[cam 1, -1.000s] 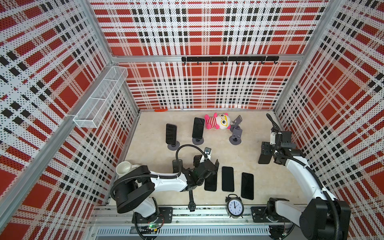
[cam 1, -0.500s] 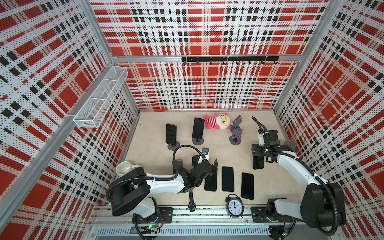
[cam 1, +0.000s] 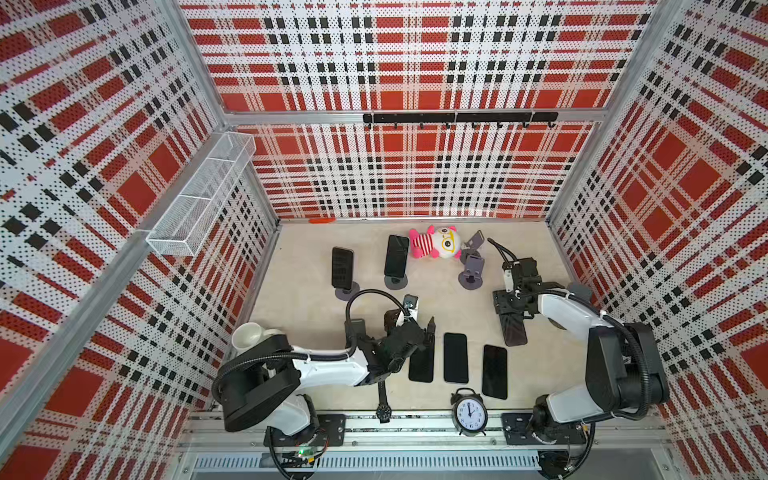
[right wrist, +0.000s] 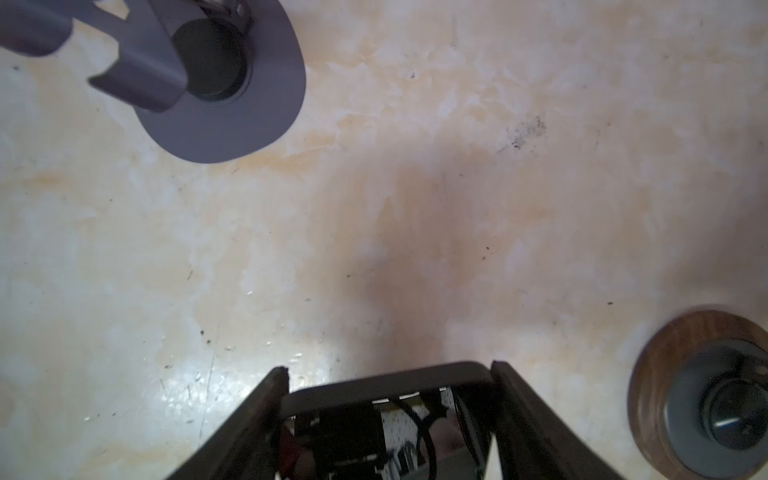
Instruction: Remove the phone from the phone stand
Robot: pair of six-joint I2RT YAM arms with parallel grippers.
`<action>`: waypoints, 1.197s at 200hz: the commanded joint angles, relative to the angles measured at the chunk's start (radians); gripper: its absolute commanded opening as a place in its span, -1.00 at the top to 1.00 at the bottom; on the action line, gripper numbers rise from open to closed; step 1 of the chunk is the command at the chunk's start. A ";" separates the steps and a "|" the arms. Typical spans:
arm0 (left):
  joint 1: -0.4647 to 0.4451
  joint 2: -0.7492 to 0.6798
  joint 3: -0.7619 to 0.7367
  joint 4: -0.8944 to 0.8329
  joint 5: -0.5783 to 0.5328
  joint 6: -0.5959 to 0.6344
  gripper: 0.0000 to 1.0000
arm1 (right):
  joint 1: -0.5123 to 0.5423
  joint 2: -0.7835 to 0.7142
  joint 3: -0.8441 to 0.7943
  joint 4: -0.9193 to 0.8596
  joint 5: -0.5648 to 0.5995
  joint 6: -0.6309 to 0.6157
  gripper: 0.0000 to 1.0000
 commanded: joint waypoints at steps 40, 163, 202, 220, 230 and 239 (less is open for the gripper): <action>0.004 0.001 -0.006 0.021 0.006 0.004 -0.96 | 0.009 0.078 0.037 0.049 0.014 0.002 0.00; 0.007 0.017 -0.003 0.022 0.006 -0.006 -0.96 | 0.008 0.167 0.046 0.080 0.030 0.009 -0.09; 0.007 0.017 -0.006 0.027 0.006 -0.014 -0.96 | 0.008 0.181 0.055 0.072 0.031 0.005 -0.12; 0.006 0.020 -0.005 0.027 0.008 -0.013 -0.96 | 0.008 0.187 0.057 0.060 0.032 0.000 -0.17; 0.007 0.021 -0.005 0.027 0.004 -0.012 -0.96 | 0.010 0.183 0.052 0.063 0.040 0.001 -0.19; 0.008 0.024 -0.005 0.027 0.003 -0.012 -0.96 | 0.009 0.174 0.042 0.074 0.042 0.004 -0.20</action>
